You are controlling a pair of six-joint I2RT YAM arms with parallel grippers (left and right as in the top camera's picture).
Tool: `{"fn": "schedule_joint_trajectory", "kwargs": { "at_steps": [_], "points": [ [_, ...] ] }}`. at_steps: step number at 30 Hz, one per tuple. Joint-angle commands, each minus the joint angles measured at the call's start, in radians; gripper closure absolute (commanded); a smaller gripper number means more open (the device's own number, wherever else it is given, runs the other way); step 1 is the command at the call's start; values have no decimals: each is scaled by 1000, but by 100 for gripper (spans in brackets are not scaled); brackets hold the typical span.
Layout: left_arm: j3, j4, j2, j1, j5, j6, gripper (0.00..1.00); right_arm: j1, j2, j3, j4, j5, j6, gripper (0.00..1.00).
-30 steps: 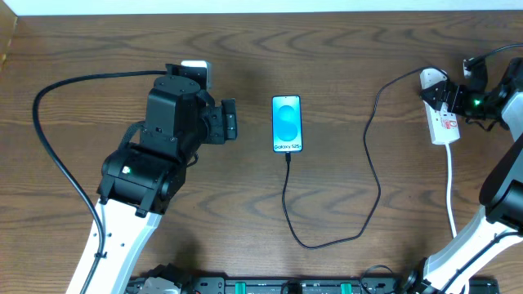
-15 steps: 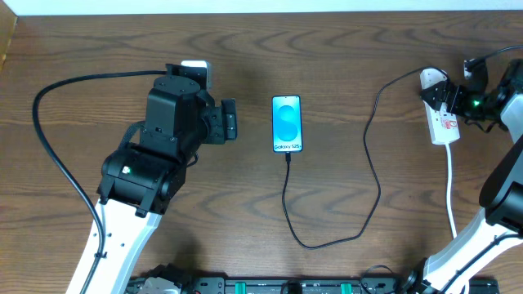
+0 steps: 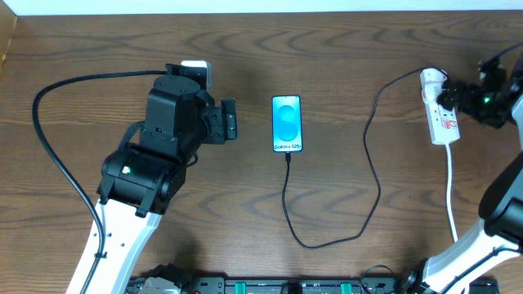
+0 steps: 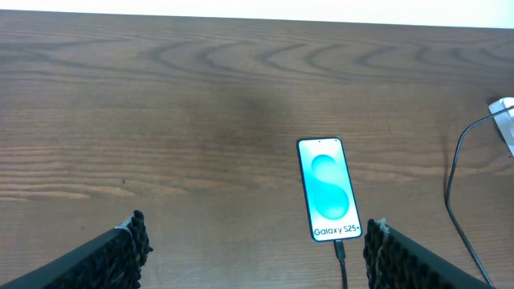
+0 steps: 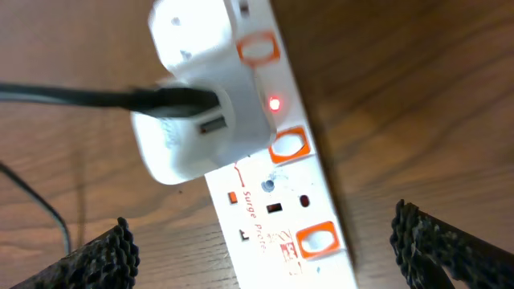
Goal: Plug charger to phone and switch on socket
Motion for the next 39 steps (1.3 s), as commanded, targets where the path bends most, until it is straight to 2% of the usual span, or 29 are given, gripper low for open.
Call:
{"fn": "schedule_joint_trajectory", "kwargs": {
  "at_steps": [1,12,39],
  "points": [
    [1,-1,4,3,-10,17,13,-2,-72,32,-12,47,13,1],
    [1,-1,4,3,-10,17,13,0,-83,31,-34,42,57,1],
    [1,-1,4,3,-10,17,13,-3,-83,31,-34,43,57,1]
  ]
}}
